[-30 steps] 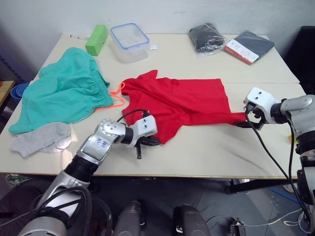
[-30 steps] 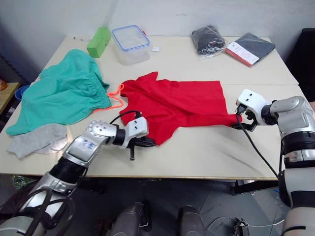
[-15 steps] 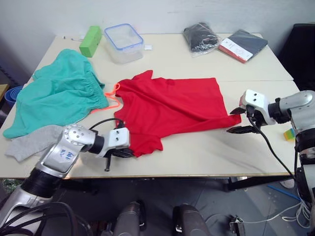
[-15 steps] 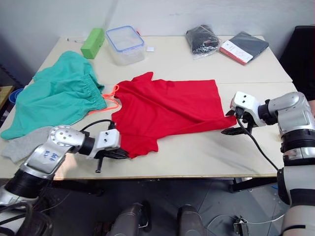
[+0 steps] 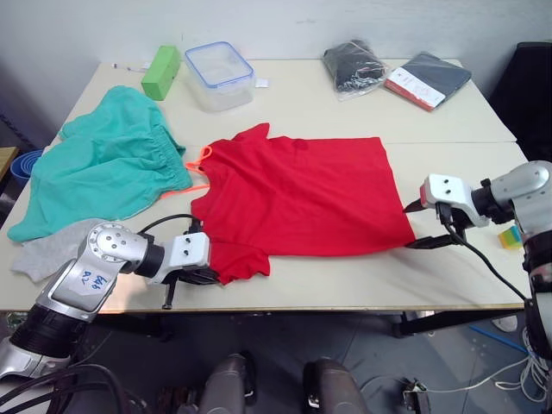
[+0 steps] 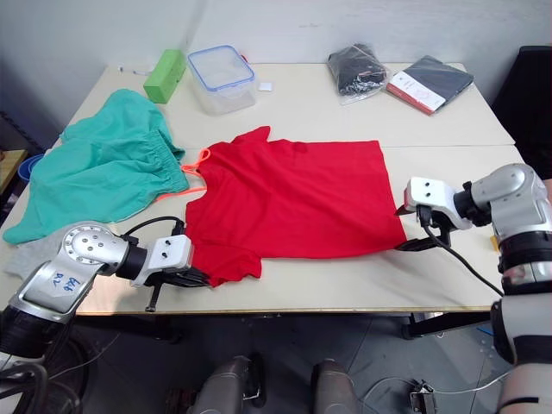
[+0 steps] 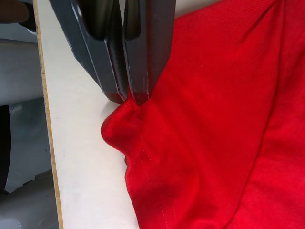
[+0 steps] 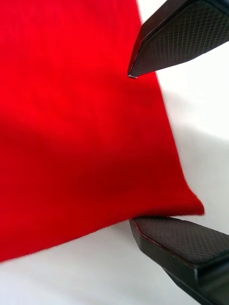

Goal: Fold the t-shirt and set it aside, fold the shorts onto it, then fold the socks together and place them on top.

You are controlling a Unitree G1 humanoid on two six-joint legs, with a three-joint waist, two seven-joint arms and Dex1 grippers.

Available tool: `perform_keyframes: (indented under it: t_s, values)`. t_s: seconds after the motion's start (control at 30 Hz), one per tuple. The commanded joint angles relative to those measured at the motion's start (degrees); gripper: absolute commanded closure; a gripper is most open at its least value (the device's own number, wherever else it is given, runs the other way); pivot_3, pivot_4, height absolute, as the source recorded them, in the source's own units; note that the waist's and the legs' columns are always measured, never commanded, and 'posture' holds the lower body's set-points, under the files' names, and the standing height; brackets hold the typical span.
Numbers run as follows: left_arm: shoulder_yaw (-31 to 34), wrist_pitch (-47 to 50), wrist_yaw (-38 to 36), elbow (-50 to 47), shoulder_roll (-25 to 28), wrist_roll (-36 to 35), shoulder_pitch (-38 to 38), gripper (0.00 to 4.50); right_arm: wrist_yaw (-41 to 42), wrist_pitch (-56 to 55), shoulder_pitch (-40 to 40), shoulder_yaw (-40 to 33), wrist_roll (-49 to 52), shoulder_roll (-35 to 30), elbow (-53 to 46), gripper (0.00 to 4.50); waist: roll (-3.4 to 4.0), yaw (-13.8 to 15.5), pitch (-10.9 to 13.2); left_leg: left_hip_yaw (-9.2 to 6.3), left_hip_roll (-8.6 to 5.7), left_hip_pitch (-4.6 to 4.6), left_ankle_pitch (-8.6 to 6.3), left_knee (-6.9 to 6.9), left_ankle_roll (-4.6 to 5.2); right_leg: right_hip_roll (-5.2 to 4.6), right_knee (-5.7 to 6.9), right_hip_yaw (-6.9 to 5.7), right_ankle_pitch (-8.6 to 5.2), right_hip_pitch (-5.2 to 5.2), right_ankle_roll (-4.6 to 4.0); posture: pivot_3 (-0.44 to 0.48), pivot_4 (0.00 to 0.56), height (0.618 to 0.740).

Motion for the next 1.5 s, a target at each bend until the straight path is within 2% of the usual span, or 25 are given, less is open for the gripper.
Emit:
perform_keyframes:
  t_s: [0.03, 0.2, 0.4, 0.53, 0.7, 1.0, 1.13, 1.3, 1.4, 1.5]
  values:
    - [-0.40, 0.82, 0.03, -0.77, 0.44, 0.61, 1.69, 4.48, 2.35, -1.27, 2.36, -0.76, 0.62, -2.32, -4.42, 0.00, 0.00, -0.06, 0.00, 0.01, 0.00, 0.00, 0.00, 0.00, 0.00, 0.01, 0.00, -0.01, 0.00, 0.00, 0.00, 0.000, 0.150, 0.740]
    - [0.41, 1.48, -0.12, -1.64, 0.57, -0.12, 2.03, 4.48, -0.37, -3.40, 7.01, -0.67, 0.00, -2.62, -7.10, 0.00, 0.00, 0.00, 0.00, 0.03, 0.01, 0.05, 0.00, 0.02, 0.00, 0.01, 0.02, -0.01, 0.00, 0.03, 0.00, 0.000, 0.150, 0.740]
    - [1.56, 2.89, -0.38, -2.31, 0.79, -1.35, 2.12, 4.50, -3.99, -3.51, 12.40, -2.24, 0.75, -2.43, -12.15, 2.00, -0.04, -0.05, -0.02, 0.01, 0.03, 0.11, 0.00, 0.03, 0.00, 0.02, 0.00, -0.01, 0.00, 0.11, 0.00, 0.000, 0.150, 0.740]
    - [2.09, 3.79, -0.50, -2.77, 1.08, -2.20, 2.33, 4.50, -6.77, -7.22, 16.51, -3.21, 0.19, -3.37, -14.88, 2.86, -0.18, -0.09, -0.09, 0.07, 0.05, 0.45, -0.03, 0.00, -0.02, -0.01, -0.03, 0.03, 0.00, 0.37, 0.00, 0.000, 0.150, 0.740]
    - [2.64, 4.97, -0.73, -3.75, 1.21, -3.16, 2.79, 4.50, -7.39, -6.72, 19.28, -4.88, 1.88, -3.95, -18.44, 4.49, -0.27, -0.15, -0.09, -0.04, 0.10, 0.84, -0.31, -0.02, 0.00, -0.02, -0.22, 0.14, -0.01, 0.88, 0.00, 0.000, 0.150, 0.740]
    - [4.70, 7.51, -3.43, -7.65, 3.75, -7.31, 5.89, 4.50, -6.30, -3.33, 22.23, -7.31, 5.27, -5.39, -24.42, 4.49, -0.27, -0.10, -0.08, -0.08, 0.12, 0.80, -0.39, -0.02, -0.09, -0.02, -0.22, 0.17, -0.05, 0.84, -0.07, 0.000, 0.150, 0.740]
    - [7.84, 9.60, -5.75, -11.06, 7.26, -11.26, 9.50, 4.50, 0.00, 4.62, 27.46, -9.80, 13.11, -9.58, -33.69, 4.49, -0.13, 0.07, 0.01, -0.10, 0.10, 0.75, -0.43, -0.03, -0.04, -0.06, -0.26, 0.16, -0.06, 0.84, -0.05, 0.000, 0.150, 0.740]
    - [9.84, 9.91, -6.56, -12.56, 9.49, -13.01, 12.45, 4.50, 3.71, 12.39, 34.75, -12.69, 20.13, -14.93, -42.39, 4.49, -0.10, 0.17, 0.02, -0.18, 0.09, 0.76, -0.47, -0.04, -0.01, -0.09, -0.38, 0.10, -0.06, 0.94, -0.05, 0.000, 0.150, 0.740]
    - [10.71, 9.79, -7.17, -13.06, 10.46, -13.93, 13.94, 4.50, 3.54, 14.02, 38.32, -14.37, 22.25, -17.24, -45.00, 4.49, -0.10, 0.18, 0.03, -0.22, 0.09, 0.74, -0.57, -0.07, 0.07, -0.10, -0.46, 0.07, -0.07, 0.95, -0.05, 0.000, 0.150, 0.740]
    - [11.52, 9.61, -6.89, -12.98, 10.38, -14.63, 14.35, 4.50, 0.42, 13.93, 39.41, -15.82, 23.25, -16.56, -45.84, 4.49, -0.09, 0.17, 0.03, -0.22, 0.10, 0.74, -0.61, -0.10, 0.09, -0.09, -0.49, 0.07, -0.07, 0.94, -0.06, 0.000, 0.150, 0.740]
